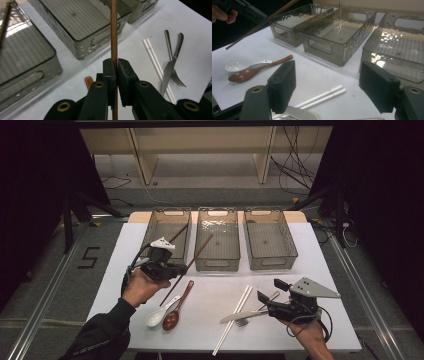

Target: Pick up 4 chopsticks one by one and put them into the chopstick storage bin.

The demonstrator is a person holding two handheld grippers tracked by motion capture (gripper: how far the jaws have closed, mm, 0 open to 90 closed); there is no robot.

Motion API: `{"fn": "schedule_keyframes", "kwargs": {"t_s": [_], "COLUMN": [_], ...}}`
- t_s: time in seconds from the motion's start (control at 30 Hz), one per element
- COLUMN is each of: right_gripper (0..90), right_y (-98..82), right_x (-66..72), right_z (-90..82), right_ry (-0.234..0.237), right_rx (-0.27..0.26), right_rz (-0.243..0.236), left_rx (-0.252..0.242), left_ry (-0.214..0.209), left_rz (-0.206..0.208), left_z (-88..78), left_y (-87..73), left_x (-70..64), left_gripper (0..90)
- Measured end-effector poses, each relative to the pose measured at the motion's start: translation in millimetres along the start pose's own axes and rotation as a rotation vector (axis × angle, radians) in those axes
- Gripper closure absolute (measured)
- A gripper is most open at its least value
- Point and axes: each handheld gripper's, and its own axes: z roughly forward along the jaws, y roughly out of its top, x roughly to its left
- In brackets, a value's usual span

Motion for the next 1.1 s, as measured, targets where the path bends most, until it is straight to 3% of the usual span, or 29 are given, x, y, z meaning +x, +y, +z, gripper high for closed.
{"fn": "schedule_keyframes", "kwargs": {"t_s": [0.3, 0.57, 0.73, 1.1], "right_gripper": [30.5, 30.5, 30.5, 30.5], "right_y": [-0.2, -0.2, -0.3, -0.5], "right_x": [-0.3, -1.2, -1.3, -2.1], "right_z": [0.6, 0.2, 0.5, 0.0], "right_ry": [0.001, 0.002, 0.003, 0.004], "right_rx": [-0.001, -0.005, -0.005, -0.007], "right_rz": [0.005, 0.007, 0.009, 0.009], "left_rx": [-0.075, -0.138, -0.174, -0.206], "left_ry": [0.049, 0.114, 0.14, 0.184], "left_rz": [-0.029, -0.055, -0.091, -0.106], "left_z": [-5.0, -8.9, -8.1, 2.2], "left_y": [10.4, 28.7, 39.5, 57.1], "left_x": [27.3, 55.3, 73.3, 95.8], "left_gripper": [84.4, 84.5, 84.4, 84.4]}}
